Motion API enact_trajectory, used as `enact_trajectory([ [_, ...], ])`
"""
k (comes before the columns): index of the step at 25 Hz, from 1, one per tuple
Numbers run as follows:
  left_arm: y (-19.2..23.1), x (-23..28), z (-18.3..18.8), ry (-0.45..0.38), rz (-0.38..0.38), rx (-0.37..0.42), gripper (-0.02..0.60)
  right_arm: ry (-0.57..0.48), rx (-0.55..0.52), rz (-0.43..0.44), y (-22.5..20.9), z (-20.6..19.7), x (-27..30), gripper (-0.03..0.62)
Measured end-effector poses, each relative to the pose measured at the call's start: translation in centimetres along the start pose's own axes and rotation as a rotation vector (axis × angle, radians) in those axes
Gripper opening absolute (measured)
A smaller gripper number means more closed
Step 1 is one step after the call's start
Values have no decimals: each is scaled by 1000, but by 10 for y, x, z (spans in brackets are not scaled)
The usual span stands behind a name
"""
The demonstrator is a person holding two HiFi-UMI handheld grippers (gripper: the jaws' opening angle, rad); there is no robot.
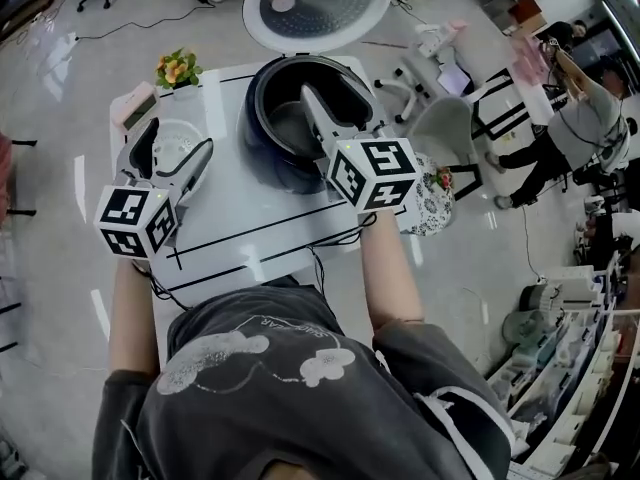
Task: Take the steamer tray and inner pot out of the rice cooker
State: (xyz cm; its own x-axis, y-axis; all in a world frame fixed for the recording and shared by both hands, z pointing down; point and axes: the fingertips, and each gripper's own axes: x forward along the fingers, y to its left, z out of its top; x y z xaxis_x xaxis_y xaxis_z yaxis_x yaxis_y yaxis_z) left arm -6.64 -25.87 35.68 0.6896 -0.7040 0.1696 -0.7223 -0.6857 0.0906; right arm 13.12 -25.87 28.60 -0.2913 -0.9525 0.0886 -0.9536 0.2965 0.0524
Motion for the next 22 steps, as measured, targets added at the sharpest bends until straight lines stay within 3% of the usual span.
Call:
enact_trajectory([
  [4,-30,25,8,1,-12,14,417,87,-76,-34,-54,-15,-9,219],
  [12,-50,75,8,19,27,26,417,284,-150,44,-129,-65,13,221],
  [18,-56,100,9,47,73,45,417,452,-262,183,-142,-103,48,233],
  [22,-59,113,4,69,99,33,417,510,-347,251,-140,-119,66,235],
])
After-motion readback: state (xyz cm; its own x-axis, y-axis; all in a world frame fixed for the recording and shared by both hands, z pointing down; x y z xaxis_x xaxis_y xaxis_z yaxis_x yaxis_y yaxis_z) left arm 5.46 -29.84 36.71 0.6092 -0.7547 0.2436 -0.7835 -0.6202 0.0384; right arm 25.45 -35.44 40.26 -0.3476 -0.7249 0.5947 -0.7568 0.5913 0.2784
